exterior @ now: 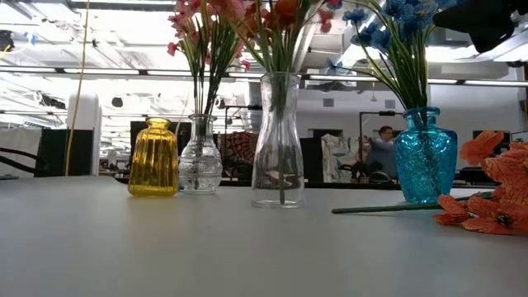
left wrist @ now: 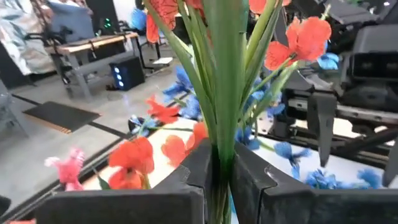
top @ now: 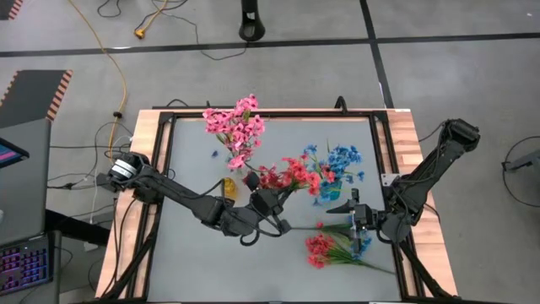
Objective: Sort flowers into vase by color
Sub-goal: Put the top red flowers into the bottom transparent vase
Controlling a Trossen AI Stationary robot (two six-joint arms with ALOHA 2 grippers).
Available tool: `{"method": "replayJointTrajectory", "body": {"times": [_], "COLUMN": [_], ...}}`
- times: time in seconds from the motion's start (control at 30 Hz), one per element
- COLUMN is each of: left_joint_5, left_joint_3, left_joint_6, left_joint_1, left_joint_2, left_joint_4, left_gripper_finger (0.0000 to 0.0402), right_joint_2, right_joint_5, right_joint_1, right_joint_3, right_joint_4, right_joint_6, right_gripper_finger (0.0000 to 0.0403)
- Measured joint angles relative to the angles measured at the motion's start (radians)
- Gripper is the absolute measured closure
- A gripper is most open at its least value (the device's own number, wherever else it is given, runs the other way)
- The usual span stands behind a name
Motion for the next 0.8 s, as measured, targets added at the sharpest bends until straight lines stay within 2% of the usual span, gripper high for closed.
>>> {"method": "replayJointTrajectory", "body": {"times": [0.23, 0.5, 0.8], "left_joint_5": [0.036, 0.081, 0.106], "left_joint_3": [0.0, 0.0, -0.001], "left_joint_6": [-0.087, -0.029, -0.051], "left_joint_1": [0.0, -0.003, -0.011], "left_joint_2": [0.001, -0.01, -0.077], "left_joint_4": [-0.027, -0.038, -0.208], "left_gripper_finger": [0.037, 0.0369, 0.0369], "right_joint_2": [0.0, 0.0, 0.0], "right_joint_5": [0.0, 0.0, 0.0], "right_joint_1": [0.0, 0.0, 0.001], "right_joint_3": [0.0, 0.0, 0.0], "right_joint_4": [0.0, 0.0, 0.009], "right_joint_6": [0.0, 0.0, 0.0], "right_gripper_finger": [0.0154, 0.0154, 0.0154]}}
